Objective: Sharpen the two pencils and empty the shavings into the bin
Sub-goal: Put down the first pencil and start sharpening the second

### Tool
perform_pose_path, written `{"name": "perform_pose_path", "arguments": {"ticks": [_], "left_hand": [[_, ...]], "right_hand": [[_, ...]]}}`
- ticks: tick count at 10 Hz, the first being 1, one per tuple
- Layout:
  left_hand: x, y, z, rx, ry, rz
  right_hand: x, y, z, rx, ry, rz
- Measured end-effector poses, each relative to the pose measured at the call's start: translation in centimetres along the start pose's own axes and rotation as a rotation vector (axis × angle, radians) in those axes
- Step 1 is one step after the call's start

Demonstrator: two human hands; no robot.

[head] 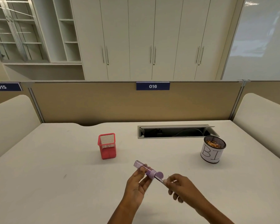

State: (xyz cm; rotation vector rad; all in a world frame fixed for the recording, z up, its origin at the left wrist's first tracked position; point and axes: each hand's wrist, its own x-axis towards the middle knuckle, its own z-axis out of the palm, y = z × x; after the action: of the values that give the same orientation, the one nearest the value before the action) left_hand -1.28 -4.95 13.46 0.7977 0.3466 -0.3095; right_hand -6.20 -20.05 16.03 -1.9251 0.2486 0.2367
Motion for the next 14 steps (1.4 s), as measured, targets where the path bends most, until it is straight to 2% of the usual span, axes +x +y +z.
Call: {"name": "perform_pose_path", "arguments": {"ticks": [1, 2, 3, 4, 5, 6, 7, 8, 9, 10, 11, 12, 13, 14], "left_hand": [[0.0, -0.2, -0.2, -0.066, 0.004, 0.01], [-0.2, -0.1, 0.1, -0.088, 0.001, 0.003], [-0.3, -0.1, 0.5, -0.069, -0.018, 0.006], [-0.2, 0.3, 0.7, -0.023, -0.028, 0.004], [-0.2, 0.7, 0.9, -0.006, -0.033, -0.017], [-0.4, 1.1, 0.9, 0.007, -0.037, -0.005], [-0.3, 1.1, 0.6, -0.018, -0.018, 0.001], [-0.1, 0.8, 0.2, -0.079, 0.006, 0.008], [-0.1, 0.5, 0.2, -0.109, 0.007, 0.005], [-0.3, 0.3, 0.5, -0.09, 0.006, 0.008], [-0.1, 0.5, 0.4, -0.02, -0.007, 0.005], [-0.1, 0.5, 0.0, 0.011, -0.009, -0.024], [0.0, 0.2, -0.1, 0.006, 0.003, -0.023], [0.3, -0.2, 0.0, -0.028, 0.028, -0.006]], "right_hand": [[-0.4, 0.9, 0.4, -0.541, 0.206, -0.339], [-0.2, 2.5, 0.7, -0.957, 0.443, -0.619], [-0.3, 2.4, 1.2, -0.94, 0.422, -0.604], [-0.5, 0.7, 1.1, -0.283, 0.146, -0.158], [-0.1, 0.2, -0.2, 0.601, -0.188, 0.369], [-0.3, -0.4, -0.3, 0.708, -0.234, 0.463], [-0.6, -0.5, 0.1, 0.224, -0.08, 0.157], [-0.8, 0.9, 0.6, -0.435, 0.22, -0.264], [-0.6, 2.2, 0.8, -0.91, 0.432, -0.606], [-0.8, 2.1, 1.6, -0.785, 0.387, -0.538], [-0.7, 0.9, 0.8, 0.235, -0.004, 0.127], [-0.5, 1.3, -0.1, 0.753, -0.234, 0.488], [-0.2, 1.3, 0.0, 0.522, -0.168, 0.356], [-0.3, 1.9, 0.3, -0.158, 0.061, -0.059]]}}
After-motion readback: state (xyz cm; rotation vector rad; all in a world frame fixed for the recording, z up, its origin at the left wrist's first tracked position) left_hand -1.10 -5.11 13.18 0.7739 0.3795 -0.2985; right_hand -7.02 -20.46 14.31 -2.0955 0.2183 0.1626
